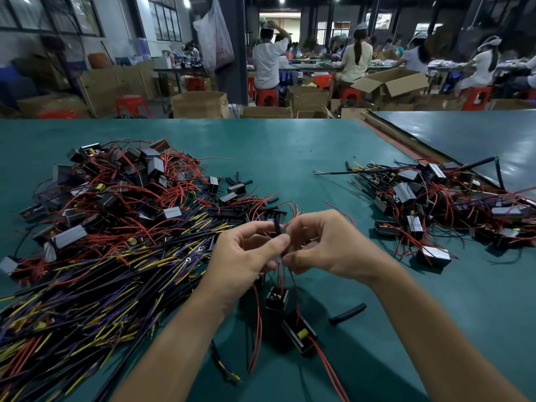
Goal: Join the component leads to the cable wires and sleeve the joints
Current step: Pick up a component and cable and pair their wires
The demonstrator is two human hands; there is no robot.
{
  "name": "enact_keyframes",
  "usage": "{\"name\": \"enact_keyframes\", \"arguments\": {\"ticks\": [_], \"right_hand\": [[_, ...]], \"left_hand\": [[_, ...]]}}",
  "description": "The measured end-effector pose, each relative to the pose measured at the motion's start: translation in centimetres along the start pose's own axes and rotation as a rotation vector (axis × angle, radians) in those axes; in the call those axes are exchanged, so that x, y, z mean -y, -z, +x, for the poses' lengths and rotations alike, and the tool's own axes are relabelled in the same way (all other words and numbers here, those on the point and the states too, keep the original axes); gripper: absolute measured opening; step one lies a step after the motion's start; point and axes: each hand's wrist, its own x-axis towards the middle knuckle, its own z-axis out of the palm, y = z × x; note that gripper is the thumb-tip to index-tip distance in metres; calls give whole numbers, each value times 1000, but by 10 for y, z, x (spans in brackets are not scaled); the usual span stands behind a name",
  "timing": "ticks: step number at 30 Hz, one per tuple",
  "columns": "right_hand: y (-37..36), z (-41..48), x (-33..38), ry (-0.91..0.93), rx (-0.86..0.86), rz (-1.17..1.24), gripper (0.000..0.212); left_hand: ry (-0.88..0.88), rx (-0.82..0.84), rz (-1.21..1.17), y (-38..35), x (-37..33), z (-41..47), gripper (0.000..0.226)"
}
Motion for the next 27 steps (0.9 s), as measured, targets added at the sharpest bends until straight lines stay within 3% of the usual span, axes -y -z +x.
{"name": "enact_keyframes", "arguments": {"ticks": [4, 8, 13, 21, 27], "right_hand": [[0, 0, 0, -55, 78, 15, 18], [-1, -4, -2, -150, 237, -100, 10], [-7, -3, -1, -194, 313, -28, 13], [-10, 2, -7, -242, 134, 45, 9], [-5, 0, -6, -254, 134, -27, 33]], "left_hand": [[-85, -30, 46, 0, 0, 0, 6], [-83, -73, 23, 3, 1, 1, 12], [-74, -99, 13, 5, 2, 4, 16], [-125, -168, 80, 2, 10, 4, 18], [-88, -187, 55, 7, 10, 5, 16]]}}
